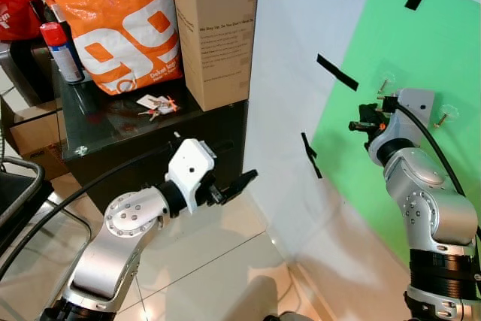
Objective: Hang keys on a hook
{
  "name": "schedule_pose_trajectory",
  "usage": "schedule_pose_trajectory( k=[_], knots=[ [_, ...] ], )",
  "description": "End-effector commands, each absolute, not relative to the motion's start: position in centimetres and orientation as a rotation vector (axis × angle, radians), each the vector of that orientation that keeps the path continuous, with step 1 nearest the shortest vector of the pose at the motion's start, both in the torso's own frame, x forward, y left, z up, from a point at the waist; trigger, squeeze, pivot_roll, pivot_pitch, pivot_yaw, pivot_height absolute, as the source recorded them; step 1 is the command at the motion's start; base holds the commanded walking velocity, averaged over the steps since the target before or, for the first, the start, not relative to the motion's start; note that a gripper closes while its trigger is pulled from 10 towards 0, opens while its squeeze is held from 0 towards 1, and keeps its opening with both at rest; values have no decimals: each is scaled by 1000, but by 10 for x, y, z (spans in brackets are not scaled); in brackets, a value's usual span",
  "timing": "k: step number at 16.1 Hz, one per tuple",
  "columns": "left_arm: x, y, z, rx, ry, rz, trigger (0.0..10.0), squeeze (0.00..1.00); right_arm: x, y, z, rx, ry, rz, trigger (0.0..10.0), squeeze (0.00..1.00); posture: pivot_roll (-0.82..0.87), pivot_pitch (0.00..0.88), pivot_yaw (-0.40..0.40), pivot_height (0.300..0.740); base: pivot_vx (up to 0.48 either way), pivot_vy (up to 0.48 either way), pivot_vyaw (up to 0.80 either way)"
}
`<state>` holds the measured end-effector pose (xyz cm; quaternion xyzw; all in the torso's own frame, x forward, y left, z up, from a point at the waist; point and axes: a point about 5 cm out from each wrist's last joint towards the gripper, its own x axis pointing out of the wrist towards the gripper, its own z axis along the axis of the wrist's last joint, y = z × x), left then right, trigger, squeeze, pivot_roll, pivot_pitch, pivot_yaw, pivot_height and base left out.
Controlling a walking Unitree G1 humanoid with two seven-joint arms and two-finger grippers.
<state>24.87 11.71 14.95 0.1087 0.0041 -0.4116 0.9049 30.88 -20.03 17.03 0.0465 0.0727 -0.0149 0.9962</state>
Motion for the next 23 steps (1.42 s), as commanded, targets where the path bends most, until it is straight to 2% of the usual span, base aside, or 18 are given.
schedule_pose_trajectory(
  k=[1, 11, 16, 23],
  knots=[
    [249, 117, 151, 235, 14, -860, 10000, 0, 307, -202, 172, 108, 149, -29, 10000, 0, -37, 0, -27, 740, 0, 0, 0],
    [248, 116, 151, 238, 11, -863, 10000, 0, 307, -192, 211, 167, -91, 78, 10000, 0, -37, 0, -25, 740, 0, 0, 0],
    [248, 116, 151, 239, 11, -864, 10000, 0, 315, -197, 196, 115, 17, 25, 10000, 0, -33, 0, -28, 740, 0, 0, 0],
    [248, 117, 150, 241, 13, -867, 10000, 0, 313, -208, 189, 191, 50, -52, 10000, 0, -34, 0, -24, 740, 0, 0, 0]
  ],
)
